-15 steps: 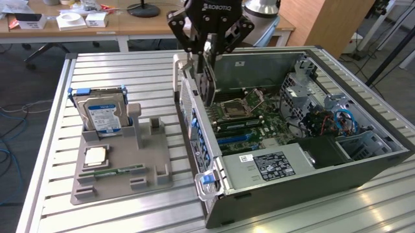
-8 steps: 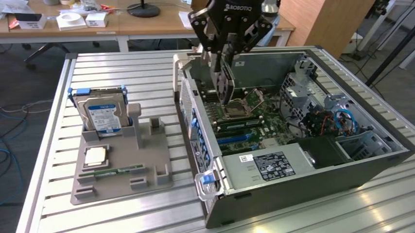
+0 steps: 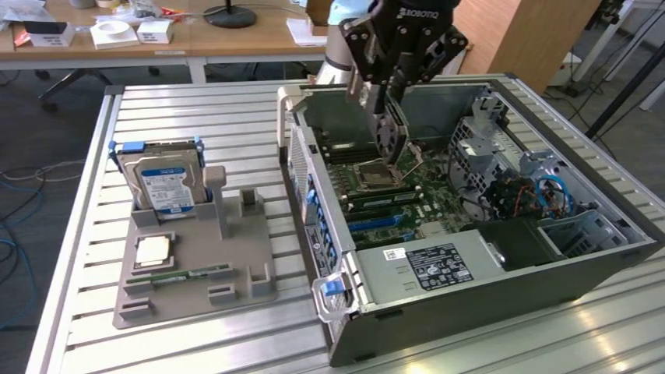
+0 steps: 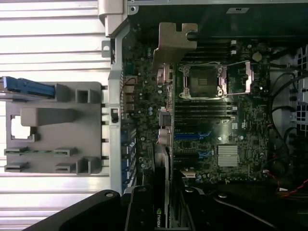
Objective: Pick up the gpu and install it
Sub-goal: 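Pick up the gpu and move the gpu toward the slot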
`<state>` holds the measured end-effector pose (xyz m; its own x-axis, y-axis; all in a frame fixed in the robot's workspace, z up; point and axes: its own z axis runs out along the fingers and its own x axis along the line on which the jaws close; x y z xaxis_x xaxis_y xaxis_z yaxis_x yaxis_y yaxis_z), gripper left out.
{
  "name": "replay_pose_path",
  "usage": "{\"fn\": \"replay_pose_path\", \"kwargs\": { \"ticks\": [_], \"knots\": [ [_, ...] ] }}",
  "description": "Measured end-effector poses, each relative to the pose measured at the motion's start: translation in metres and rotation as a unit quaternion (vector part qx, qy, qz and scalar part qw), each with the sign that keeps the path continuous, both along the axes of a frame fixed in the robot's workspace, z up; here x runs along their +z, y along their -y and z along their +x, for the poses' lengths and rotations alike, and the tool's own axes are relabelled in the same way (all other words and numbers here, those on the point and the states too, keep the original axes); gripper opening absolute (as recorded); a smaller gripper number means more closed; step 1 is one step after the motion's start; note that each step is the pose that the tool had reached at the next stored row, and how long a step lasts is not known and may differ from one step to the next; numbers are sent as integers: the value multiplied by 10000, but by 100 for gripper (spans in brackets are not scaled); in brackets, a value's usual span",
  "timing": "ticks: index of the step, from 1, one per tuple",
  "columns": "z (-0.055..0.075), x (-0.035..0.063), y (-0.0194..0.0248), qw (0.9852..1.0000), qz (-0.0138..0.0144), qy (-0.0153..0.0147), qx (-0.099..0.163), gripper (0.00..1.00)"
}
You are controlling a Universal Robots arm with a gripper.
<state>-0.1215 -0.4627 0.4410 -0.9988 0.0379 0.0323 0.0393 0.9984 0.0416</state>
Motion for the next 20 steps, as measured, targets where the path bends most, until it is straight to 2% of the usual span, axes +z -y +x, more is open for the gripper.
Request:
{"fn": "replay_pose_path", "kwargs": {
  "ticks": [16,20],
  "knots": [
    [726,0,1,10000,5,0,1,26],
    [819,0,2,10000,6,0,7,26]
  ]
}}
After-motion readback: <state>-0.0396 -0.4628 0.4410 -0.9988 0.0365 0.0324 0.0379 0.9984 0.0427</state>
